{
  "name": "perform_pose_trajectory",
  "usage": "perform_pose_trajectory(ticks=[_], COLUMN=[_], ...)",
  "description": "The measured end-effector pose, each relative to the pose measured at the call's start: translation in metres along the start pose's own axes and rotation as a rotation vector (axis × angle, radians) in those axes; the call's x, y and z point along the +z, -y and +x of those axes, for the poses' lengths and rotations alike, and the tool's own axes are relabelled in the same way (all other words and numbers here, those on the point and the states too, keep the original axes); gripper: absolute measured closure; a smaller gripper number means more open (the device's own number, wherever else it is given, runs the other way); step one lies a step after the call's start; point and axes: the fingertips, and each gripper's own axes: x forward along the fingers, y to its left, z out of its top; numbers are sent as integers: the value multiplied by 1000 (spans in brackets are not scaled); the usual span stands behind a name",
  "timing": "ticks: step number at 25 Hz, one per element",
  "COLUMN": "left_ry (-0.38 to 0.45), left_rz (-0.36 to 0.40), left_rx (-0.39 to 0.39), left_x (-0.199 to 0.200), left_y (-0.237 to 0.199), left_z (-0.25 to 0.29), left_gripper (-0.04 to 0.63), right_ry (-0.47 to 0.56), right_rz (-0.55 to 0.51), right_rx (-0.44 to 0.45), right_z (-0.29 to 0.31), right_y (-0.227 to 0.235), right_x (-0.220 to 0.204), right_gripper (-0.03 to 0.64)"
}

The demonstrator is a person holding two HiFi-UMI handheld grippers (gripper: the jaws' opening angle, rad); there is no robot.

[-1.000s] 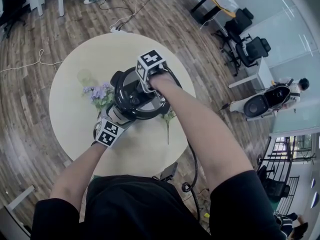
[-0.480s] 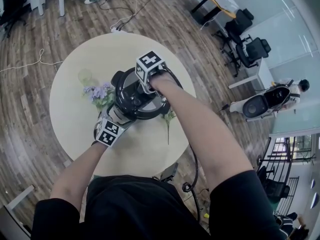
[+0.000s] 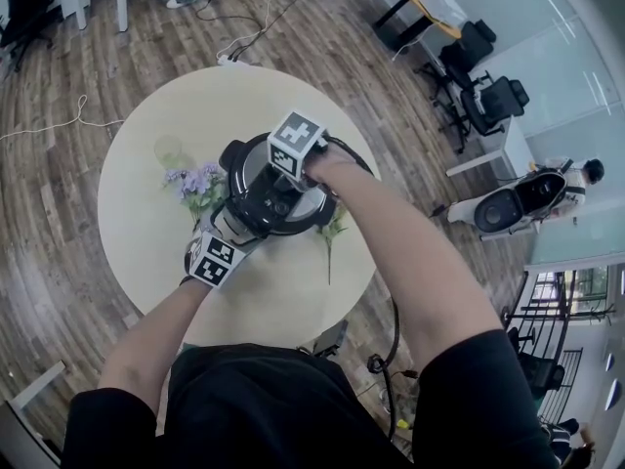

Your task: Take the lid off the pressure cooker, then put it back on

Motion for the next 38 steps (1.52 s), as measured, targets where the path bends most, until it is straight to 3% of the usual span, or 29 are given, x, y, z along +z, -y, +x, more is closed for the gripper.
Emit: perform_pose_trajectory(ticks=[3, 5, 17, 20, 22, 25, 27, 31, 35, 38], left_ry=[-1, 1, -24, -60, -84, -63, -2, 172, 317, 389], left_rz=[0, -2, 4, 2, -4, -26, -46, -73, -16, 27], left_rx=[-3, -3, -35, -73, -86, -67, -29, 47, 116, 155], left_x=[-1, -1, -3, -6, -6, -5, 8, 64, 130, 166], left_y=[0, 0, -3, -2, -5, -13, -23, -38, -43, -46], left_z=[-1, 0, 1, -6, -19, -47, -70, -110, -137, -150], left_gripper=[87, 86, 89, 114, 131, 166, 227, 404, 572, 594], right_ry=[-23, -21, -4, 16, 63, 178, 305, 721, 1045, 1230], right_rz=[-168, -199, -148, -101, -29, 83, 136, 341, 449, 490], right_rx=[-24, -25, -20, -8, 46, 129, 110, 40, -72, -219], right_z=[0, 0, 1, 0, -5, -18, -32, -68, -91, -109], right_y=[-4, -4, -2, 1, 3, 0, 2, -1, -27, -38], right_x=[0, 1, 2, -5, -15, -40, -58, -87, -108, -116], right_gripper=[327, 324, 324, 323, 311, 313, 313, 335, 490, 595])
